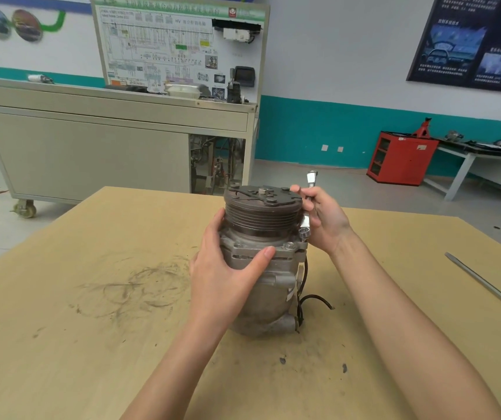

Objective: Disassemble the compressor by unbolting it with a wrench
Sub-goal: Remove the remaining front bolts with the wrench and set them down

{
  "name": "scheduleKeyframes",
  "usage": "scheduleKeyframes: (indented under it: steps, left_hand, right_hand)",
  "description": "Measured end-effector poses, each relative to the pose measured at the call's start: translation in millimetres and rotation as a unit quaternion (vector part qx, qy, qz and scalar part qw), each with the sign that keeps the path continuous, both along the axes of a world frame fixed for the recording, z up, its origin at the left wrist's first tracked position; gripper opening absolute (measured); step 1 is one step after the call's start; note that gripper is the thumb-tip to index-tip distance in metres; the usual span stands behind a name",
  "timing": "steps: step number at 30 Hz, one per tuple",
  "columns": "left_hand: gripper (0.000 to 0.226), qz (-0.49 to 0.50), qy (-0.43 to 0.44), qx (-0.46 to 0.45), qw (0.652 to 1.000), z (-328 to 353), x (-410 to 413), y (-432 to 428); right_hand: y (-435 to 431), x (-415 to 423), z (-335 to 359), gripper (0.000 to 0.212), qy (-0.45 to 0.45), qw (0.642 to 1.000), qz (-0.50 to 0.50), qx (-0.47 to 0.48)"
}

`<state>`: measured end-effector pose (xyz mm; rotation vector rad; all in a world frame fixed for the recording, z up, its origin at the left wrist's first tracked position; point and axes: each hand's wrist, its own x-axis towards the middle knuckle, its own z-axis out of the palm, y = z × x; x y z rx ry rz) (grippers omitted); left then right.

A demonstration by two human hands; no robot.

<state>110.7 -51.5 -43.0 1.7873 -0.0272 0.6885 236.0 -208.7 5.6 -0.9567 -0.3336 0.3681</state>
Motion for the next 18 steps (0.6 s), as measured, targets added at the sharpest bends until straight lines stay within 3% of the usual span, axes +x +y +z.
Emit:
scheduleKeyframes:
  steps: [2, 5, 9, 12, 14, 17, 18]
  left_hand:
    - [0.087, 0.002, 0.000, 0.003, 1.000, -0.8, 0.4, 0.4]
    - [0.091, 0.004, 0.003, 0.004, 1.000, -1.0, 0.3, 0.6]
    - [0.095, 0.000, 0.008, 0.005, 1.000, -1.0, 0.3, -0.2]
    - [0.097, 0.001, 0.008, 0.006, 1.000, 0.0, -0.6, 0.1]
    - [0.095, 0.001, 0.007, 0.006, 1.000, 0.8, -1.4, 0.2]
    - [0.093, 0.003, 0.006, 0.006, 1.000, 1.6, -2.3, 0.3]
    - [0.094, 0.003, 0.008, 0.007, 1.000, 1.8, -2.4, 0.5]
  right_hand:
    - [-6.0, -2.0, 6.6, 0.037, -0.015, 0.999, -0.017, -0.025]
    - [-21.1, -15.0, 25.0, 0.047, -0.106, 0.982, -0.099, -0.119]
    - [-29.5, -51.3, 40.7, 0.054, -0.259, 0.910, -0.236, -0.222]
    - [-15.8, -82.2, 37.6, 0.047, -0.359, 0.842, -0.291, -0.277]
    - [-5.7, -95.4, 29.4, 0.045, -0.456, 0.746, -0.344, -0.343]
    - [5.6, -104.6, 11.2, 0.044, -0.599, 0.534, -0.424, -0.419]
    - [8.4, -105.9, 3.9, 0.042, -0.620, 0.480, -0.445, -0.432]
